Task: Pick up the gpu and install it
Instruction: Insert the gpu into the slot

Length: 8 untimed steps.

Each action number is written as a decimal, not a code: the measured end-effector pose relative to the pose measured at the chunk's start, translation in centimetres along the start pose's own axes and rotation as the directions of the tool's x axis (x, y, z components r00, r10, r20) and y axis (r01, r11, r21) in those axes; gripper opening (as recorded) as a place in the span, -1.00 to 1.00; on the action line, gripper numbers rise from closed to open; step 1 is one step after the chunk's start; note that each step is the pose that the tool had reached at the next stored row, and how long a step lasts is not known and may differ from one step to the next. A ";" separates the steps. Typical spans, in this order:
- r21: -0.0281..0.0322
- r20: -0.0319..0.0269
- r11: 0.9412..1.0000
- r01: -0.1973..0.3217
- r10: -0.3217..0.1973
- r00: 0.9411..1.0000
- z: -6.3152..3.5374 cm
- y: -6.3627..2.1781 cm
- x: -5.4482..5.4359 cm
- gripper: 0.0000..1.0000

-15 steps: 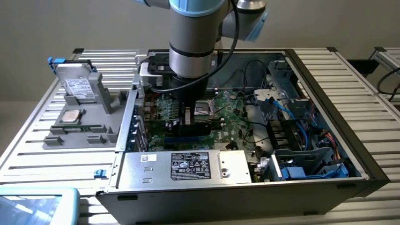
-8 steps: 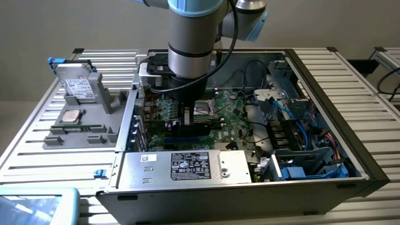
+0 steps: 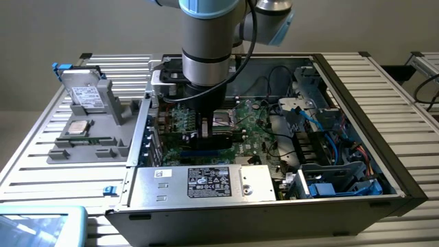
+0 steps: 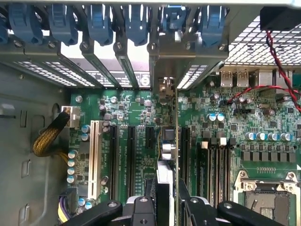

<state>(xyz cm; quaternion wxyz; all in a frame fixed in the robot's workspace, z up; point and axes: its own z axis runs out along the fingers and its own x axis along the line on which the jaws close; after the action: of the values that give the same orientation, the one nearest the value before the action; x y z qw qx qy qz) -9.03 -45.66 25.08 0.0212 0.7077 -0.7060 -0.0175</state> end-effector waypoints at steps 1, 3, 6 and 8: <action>0.000 0.000 1.000 -0.002 0.002 1.000 0.00 0.05 0.0 -0.44; 0.002 0.000 1.000 -0.003 0.003 1.000 0.00 0.07 0.0 -0.44; 0.008 0.000 1.000 -0.003 0.003 1.000 0.01 0.17 0.0 -0.44; 0.010 0.001 1.000 -0.005 0.005 1.000 0.02 0.27 0.0 -0.44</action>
<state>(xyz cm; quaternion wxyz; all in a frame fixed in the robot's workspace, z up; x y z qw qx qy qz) -9.30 -45.66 25.07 0.0176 0.7062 -0.7077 -0.0143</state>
